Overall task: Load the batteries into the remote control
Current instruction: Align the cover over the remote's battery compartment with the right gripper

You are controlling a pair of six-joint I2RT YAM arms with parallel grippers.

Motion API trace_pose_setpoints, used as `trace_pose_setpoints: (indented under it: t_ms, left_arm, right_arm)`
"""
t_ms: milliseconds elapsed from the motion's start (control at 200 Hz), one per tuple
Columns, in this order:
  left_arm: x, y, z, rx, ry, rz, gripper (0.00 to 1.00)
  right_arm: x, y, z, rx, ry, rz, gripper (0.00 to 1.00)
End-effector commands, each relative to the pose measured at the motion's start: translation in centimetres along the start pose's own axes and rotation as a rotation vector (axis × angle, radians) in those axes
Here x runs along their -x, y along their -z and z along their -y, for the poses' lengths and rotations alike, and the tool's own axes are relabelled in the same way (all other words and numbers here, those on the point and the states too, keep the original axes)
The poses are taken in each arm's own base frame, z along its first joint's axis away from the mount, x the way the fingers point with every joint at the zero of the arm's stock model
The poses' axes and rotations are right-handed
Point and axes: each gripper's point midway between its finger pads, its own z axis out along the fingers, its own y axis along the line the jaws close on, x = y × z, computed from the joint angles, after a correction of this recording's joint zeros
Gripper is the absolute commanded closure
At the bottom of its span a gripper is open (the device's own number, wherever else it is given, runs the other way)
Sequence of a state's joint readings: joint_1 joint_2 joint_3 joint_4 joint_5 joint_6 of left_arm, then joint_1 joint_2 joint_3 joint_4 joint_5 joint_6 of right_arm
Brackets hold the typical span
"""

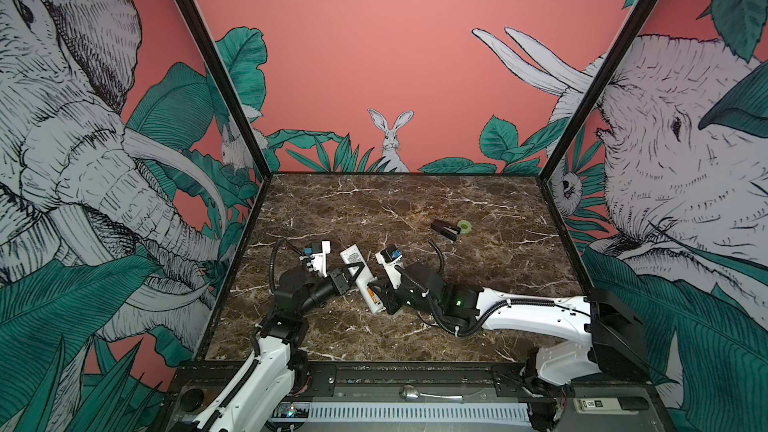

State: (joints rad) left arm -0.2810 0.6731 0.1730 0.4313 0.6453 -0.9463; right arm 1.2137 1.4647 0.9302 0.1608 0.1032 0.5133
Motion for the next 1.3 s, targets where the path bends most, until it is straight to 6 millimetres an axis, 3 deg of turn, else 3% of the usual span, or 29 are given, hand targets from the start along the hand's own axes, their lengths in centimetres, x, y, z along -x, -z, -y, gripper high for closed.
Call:
trace_pose_setpoints:
  t_ms: [0,1295]
  left_arm:
    - [0.4,0.1,0.9,-0.034,-0.024,0.020,1.00]
    - [0.4,0.2,0.9,-0.036,-0.018,0.025,1.00]
  right_arm:
    - [1.0,-0.1,-0.5,0.003,-0.019,0.038,0.93]
    - [-1.3,-1.5,0.0,-0.045,0.011,-0.015,0.93]
